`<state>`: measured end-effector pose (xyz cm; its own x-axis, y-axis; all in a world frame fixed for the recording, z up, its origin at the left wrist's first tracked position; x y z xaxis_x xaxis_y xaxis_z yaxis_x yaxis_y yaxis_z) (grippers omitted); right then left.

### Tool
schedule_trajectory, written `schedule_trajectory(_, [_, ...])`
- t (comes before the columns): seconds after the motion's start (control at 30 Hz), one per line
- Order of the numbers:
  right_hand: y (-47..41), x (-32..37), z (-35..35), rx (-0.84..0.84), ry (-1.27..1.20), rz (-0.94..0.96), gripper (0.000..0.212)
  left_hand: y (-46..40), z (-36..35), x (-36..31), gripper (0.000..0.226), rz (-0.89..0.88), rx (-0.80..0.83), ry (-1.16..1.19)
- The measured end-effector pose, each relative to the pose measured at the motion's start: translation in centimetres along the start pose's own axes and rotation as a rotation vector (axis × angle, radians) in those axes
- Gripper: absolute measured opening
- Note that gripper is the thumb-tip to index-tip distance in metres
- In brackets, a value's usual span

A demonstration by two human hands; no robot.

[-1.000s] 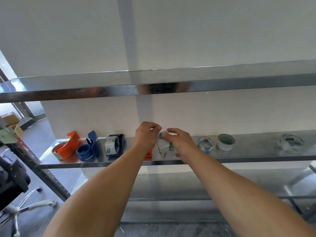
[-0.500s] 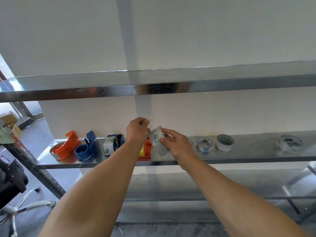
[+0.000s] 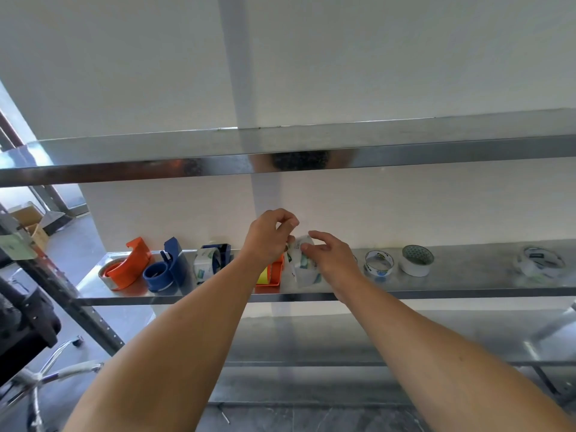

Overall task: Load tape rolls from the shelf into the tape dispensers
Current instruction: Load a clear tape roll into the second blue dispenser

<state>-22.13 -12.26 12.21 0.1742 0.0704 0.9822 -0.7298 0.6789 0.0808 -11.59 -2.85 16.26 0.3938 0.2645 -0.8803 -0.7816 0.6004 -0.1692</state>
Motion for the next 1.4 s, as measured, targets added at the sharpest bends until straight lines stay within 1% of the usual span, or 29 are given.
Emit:
schedule_trajectory(0.13, [0.1, 0.3, 0.0, -0.007, 0.026, -0.005, 0.039, -0.3, -0.2, -0.1, 0.011, 0.013, -0.038, 0.009])
schedule_trajectory(0.23, [0.5, 0.6, 0.0, -0.018, 0.041, -0.021, 0.043, -0.5, -0.2, 0.1, 0.011, -0.002, -0.074, -0.073])
schedule_trajectory(0.37, [1.1, 0.7, 0.1, -0.005, 0.056, 0.007, 0.047, -0.6, -0.3, 0.5, 0.014, 0.005, -0.115, -0.128])
schedule_trajectory(0.53, [1.5, 0.3, 0.1, 0.009, 0.041, 0.041, 0.047, -0.8, -0.5, 1.2, 0.012, 0.002, -0.115, -0.154])
schedule_trajectory(0.6, [1.5, 0.3, 0.3, 0.026, 0.05, 0.046, 0.048, -0.9, -0.5, 1.4, 0.014, 0.023, -0.134, -0.137])
schedule_trajectory(0.7, [1.9, 0.2, 0.9, 0.098, 0.063, 0.073, 0.05, -1.0, 0.1, 1.6, 0.019, 0.05, -0.185, -0.077])
schedule_trajectory(0.83, [2.0, 0.1, 1.1, 0.129, 0.036, 0.091, 0.053, -1.2, 0.2, 1.3, 0.019, 0.048, -0.191, -0.056])
schedule_trajectory(1.0, [2.1, -0.4, 1.4, 0.174, 0.047, 0.071, 0.056, -1.5, 0.5, 1.4, 0.015, 0.098, -0.255, -0.065])
schedule_trajectory(1.07, [1.8, -0.3, 1.2, 0.185, 0.03, 0.049, 0.059, -1.5, 0.5, 1.0, 0.017, 0.079, -0.235, -0.038])
schedule_trajectory(1.23, [1.2, -0.1, 0.5, 0.089, -0.097, -0.064, 0.065, -1.5, 0.5, -0.1, 0.015, -0.102, -0.081, -0.189])
schedule_trajectory(1.33, [0.5, 0.2, 0.6, 0.045, -0.094, -0.061, 0.065, -1.2, 0.9, -0.3, 0.015, -0.143, -0.01, -0.197])
schedule_trajectory(1.4, [0.2, 0.5, 0.6, 0.071, -0.066, -0.077, 0.064, -1.0, 1.1, -0.3, 0.015, -0.145, -0.007, -0.182])
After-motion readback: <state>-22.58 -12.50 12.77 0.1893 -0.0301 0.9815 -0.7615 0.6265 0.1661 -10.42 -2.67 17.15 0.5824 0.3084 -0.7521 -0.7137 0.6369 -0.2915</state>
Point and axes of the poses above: each hand's wrist, its own y-axis away from the middle knuckle, its own z-axis out of the back of the hand, x = y × z, the point moved 1 cm from there along -y, towards the middle knuckle, and after that the axes turned 1 degree about y, right-handed, at the moved point
